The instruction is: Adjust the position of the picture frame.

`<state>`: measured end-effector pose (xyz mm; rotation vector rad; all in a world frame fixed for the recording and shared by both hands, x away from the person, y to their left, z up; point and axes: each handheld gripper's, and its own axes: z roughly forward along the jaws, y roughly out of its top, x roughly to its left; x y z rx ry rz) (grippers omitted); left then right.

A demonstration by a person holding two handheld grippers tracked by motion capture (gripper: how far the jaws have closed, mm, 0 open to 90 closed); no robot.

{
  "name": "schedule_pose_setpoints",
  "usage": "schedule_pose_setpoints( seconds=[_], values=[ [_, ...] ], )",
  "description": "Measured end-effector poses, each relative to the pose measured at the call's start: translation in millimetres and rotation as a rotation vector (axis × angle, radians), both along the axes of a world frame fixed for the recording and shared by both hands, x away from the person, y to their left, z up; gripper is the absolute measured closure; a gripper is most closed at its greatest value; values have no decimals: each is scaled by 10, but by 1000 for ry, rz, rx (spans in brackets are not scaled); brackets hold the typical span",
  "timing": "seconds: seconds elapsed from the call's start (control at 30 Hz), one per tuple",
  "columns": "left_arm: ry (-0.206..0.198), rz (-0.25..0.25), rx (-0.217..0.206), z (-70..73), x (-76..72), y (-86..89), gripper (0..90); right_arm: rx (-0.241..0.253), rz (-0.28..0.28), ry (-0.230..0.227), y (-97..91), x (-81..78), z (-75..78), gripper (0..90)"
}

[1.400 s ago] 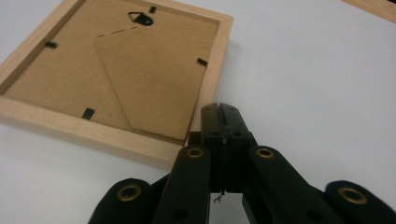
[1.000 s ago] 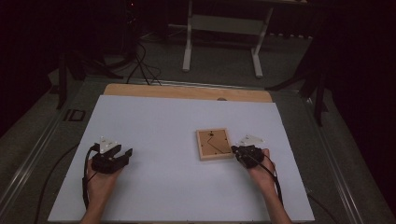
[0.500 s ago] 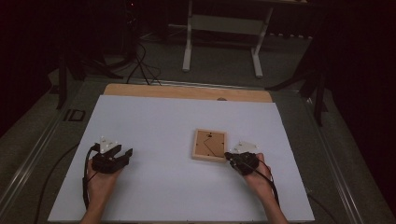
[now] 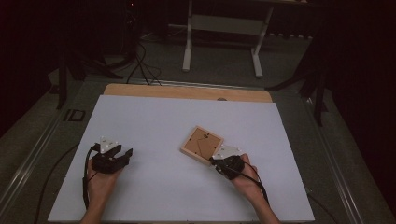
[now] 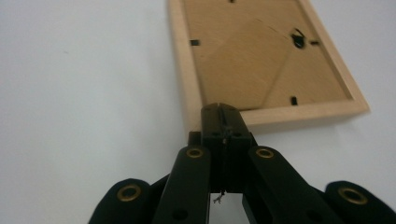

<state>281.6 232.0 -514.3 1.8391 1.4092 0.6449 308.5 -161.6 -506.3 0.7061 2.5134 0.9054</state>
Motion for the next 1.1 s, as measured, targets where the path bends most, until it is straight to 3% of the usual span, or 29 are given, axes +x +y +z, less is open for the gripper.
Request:
schedule_pose_setpoints(
  seconds=[0.23, 0.47, 0.63, 1.1],
  values=[
    [0, 2, -2, 4, -2, 10, 509, 9, 26, 1, 154, 8, -10, 897],
    [-1, 1, -4, 4, -2, 12, 508, 28, 21, -4, 146, 29, -6, 896],
    [0, 1, -2, 2, -1, 11, 507, 74, -33, -30, 60, 114, 54, 896],
    [-1, 2, 0, 0, 2, 9, 507, 103, -185, -74, -175, 524, 64, 896]
  ],
)
